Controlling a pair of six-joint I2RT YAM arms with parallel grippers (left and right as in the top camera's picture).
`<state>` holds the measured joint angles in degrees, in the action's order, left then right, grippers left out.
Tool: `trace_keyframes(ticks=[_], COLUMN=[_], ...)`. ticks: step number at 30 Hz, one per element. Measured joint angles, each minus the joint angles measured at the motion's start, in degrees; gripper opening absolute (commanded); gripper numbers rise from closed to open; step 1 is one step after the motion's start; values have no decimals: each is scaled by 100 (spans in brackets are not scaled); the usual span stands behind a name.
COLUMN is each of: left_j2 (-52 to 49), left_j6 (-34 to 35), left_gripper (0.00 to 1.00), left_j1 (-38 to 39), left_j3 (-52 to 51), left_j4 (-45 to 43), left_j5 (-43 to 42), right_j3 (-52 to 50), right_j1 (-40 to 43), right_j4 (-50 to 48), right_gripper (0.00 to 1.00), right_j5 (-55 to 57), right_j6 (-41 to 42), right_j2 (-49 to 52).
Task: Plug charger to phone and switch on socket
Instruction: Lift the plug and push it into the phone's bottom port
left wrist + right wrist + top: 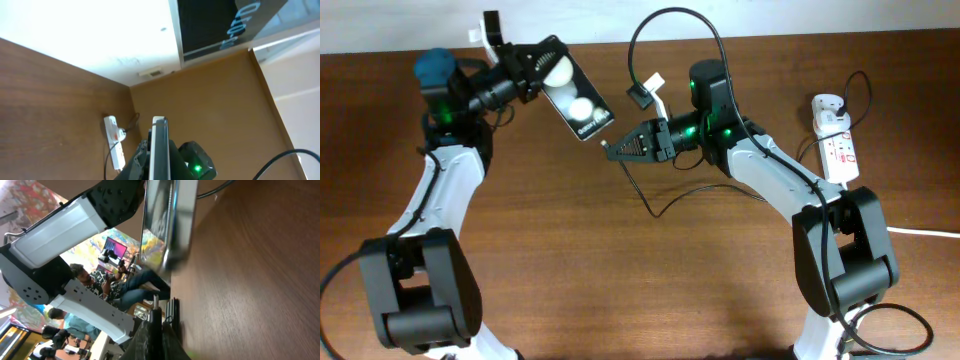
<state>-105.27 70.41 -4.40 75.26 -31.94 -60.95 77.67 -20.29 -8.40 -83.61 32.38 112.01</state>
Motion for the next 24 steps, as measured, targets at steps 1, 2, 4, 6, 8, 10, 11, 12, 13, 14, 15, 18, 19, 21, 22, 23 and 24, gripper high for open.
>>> trace_keyframes(ticks=[1,2,4,6,8,10,11,12,13,14,15,18,19,21,22,23,24], left_j2=[0,0,0,0,0,0,0,0,0,0,0,0,0,0,0,0,0], left_j6=[15,15,15,35,170,258,278,278,278,278,278,278,278,271,227,190,162], left_gripper=[0,0,0,0,0,0,0,0,0,0,0,0,0,0,0,0,0], left_j1=[-85,-177,-212,-205,-205,-205,-205,-205,-203,-188,-164,-107,-107,-92,-85,-79,-81], left_j3=[0,0,0,0,0,0,0,0,0,0,0,0,0,0,0,0,0], left_j4=[0,-4,-2,2,-4,-7,-7,-4,-7,-4,-7,-7,-4,-7,-4,-4,-7], left_j5=[-2,4,-7,-11,-13,-31,-31,-31,-33,-31,-31,-26,-7,0,24,74,144], right_j3=[-11,2,0,0,0,0,0,0,0,0,0,0,0,0,0,0,0], right_j1=[0,0,0,0,0,0,0,0,0,0,0,0,0,0,0,0,0], right_j4=[-439,-632,-957,-968,-968,-966,-970,-966,-968,-966,-968,-973,-973,-973,-973,-975,-975], right_gripper=[4,4,4,4,4,4,4,4,4,4,4,4,4,4,4,4,4], right_j5=[11,17,44,122,264,481,520,546,562,564,564,564,564,564,564,564,564], right_j6=[256,479,809,938,1126,1403,1445,1480,1512,1530,1541,1547,1543,1545,1545,1545,1547], right_j2=[0,-7,-11,-11,-11,-11,-11,-11,-11,-11,-11,-11,-11,-11,-11,-11,-11])
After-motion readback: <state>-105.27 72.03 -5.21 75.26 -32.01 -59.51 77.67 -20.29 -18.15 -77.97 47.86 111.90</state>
